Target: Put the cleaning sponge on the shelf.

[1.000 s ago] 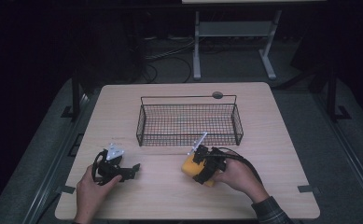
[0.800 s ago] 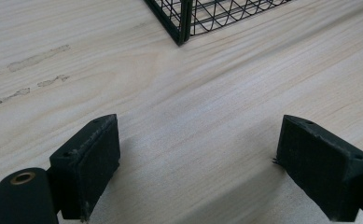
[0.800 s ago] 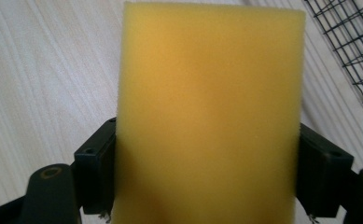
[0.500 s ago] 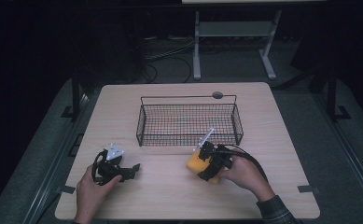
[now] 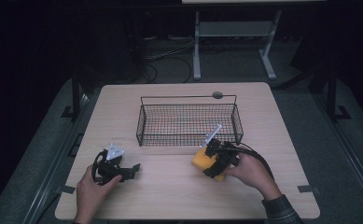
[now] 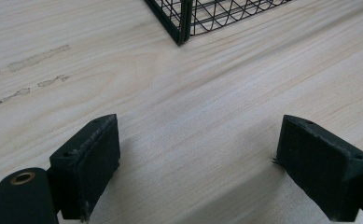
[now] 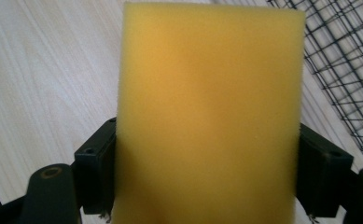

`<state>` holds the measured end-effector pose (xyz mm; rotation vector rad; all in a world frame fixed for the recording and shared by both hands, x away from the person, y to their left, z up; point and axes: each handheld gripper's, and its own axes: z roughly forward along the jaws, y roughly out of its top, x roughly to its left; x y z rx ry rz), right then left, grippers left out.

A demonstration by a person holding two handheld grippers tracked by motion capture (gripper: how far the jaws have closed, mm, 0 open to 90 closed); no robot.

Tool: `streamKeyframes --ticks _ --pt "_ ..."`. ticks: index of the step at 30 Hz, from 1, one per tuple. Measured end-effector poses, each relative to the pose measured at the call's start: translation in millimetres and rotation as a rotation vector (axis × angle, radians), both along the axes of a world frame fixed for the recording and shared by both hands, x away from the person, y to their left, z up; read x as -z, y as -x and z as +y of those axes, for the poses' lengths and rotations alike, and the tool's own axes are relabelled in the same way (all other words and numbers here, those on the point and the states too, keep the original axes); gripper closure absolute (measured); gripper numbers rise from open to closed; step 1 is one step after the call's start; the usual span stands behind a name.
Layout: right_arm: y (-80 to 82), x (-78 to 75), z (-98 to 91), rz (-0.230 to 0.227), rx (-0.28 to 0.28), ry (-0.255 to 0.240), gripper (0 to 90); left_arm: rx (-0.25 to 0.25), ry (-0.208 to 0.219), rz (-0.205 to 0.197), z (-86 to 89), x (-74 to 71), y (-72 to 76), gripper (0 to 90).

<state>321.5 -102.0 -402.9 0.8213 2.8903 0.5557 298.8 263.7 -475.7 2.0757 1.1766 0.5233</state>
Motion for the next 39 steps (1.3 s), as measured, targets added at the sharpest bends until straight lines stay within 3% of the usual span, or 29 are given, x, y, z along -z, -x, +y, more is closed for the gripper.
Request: streamKeyframes --ticks 29,39 --pt "-6.3 -21.5 -46.3 -0.019 0.091 -0.004 22.3 0.000 -0.001 0.002 0.0 -0.1 0.0 12.5" --pt "-12.8 -35.5 -59.5 -0.029 0.116 -0.005 22.3 0.001 -0.003 0.001 0.2 -0.2 -0.1 12.5"
